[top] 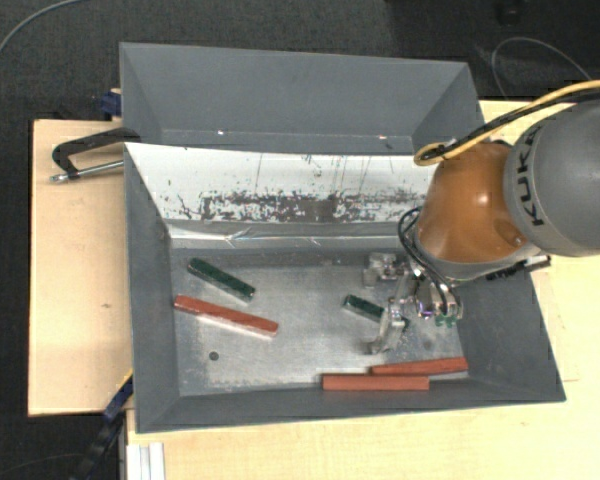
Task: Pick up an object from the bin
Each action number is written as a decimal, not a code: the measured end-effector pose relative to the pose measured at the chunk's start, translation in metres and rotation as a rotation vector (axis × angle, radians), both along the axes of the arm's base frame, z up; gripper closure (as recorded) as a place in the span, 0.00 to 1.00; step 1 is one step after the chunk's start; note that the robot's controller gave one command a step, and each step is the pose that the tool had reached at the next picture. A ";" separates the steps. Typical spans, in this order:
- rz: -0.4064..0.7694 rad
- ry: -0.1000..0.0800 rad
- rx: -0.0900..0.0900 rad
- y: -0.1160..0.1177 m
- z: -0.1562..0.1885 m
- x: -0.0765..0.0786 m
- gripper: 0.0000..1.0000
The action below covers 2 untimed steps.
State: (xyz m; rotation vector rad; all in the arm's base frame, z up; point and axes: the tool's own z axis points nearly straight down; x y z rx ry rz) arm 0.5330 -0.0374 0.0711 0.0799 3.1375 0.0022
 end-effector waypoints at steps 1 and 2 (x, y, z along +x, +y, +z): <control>0.000 -0.001 0.000 0.001 0.001 0.001 0.00; -0.001 -0.001 0.000 0.001 0.001 0.002 0.00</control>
Offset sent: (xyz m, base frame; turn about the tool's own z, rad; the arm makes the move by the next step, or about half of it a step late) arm 0.0000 0.0000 0.0000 0.0000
